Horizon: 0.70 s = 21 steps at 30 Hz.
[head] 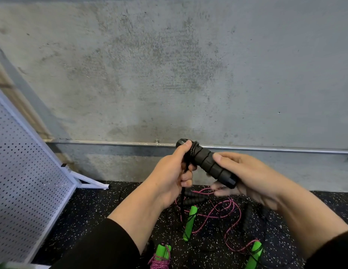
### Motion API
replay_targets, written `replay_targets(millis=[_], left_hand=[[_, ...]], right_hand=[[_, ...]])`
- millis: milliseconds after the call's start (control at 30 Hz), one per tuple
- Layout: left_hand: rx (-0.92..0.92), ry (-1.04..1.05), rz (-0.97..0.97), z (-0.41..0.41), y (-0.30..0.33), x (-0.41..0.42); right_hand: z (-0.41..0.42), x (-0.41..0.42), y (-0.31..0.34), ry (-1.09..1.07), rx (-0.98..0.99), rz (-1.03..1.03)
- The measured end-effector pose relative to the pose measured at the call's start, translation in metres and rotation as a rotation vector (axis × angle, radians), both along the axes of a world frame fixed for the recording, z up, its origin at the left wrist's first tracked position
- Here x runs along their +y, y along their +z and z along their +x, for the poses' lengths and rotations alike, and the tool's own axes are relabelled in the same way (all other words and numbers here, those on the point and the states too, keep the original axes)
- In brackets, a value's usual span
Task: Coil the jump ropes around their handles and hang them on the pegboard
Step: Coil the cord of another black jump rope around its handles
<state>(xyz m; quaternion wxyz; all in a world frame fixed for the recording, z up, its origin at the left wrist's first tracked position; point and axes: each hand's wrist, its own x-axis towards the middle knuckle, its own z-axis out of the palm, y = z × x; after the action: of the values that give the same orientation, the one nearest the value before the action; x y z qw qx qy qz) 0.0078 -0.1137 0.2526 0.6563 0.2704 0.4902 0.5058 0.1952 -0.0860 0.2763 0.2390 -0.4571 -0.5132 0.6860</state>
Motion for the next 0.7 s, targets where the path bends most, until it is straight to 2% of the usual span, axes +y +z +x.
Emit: replay_targets(millis=[67,133,300,467,533,700], left_hand=[[0.003,-0.002,0.02,-0.002,0.001,0.0],[0.007,-0.008,0.036,-0.004,0.002,0.0],[0.081,-0.075,0.08,-0.013,0.005,0.0],[0.15,-0.165,0.051,-0.005,0.004,-0.006],[0.182,-0.177,0.045,0.0,0.004,-0.008],[0.197,-0.158,0.012,-0.002,0.005,-0.005]], right_hand=[[0.0,-0.005,0.002,0.036,0.217,-0.262],[-0.001,-0.007,0.001,0.009,0.322,-0.346],[-0.005,-0.002,-0.002,0.001,0.316,-0.145],[-0.006,0.008,-0.007,-0.185,0.294,0.026],[0.001,0.015,-0.007,-0.259,0.182,0.147],[0.001,0.013,-0.011,-0.169,-0.4,0.716]])
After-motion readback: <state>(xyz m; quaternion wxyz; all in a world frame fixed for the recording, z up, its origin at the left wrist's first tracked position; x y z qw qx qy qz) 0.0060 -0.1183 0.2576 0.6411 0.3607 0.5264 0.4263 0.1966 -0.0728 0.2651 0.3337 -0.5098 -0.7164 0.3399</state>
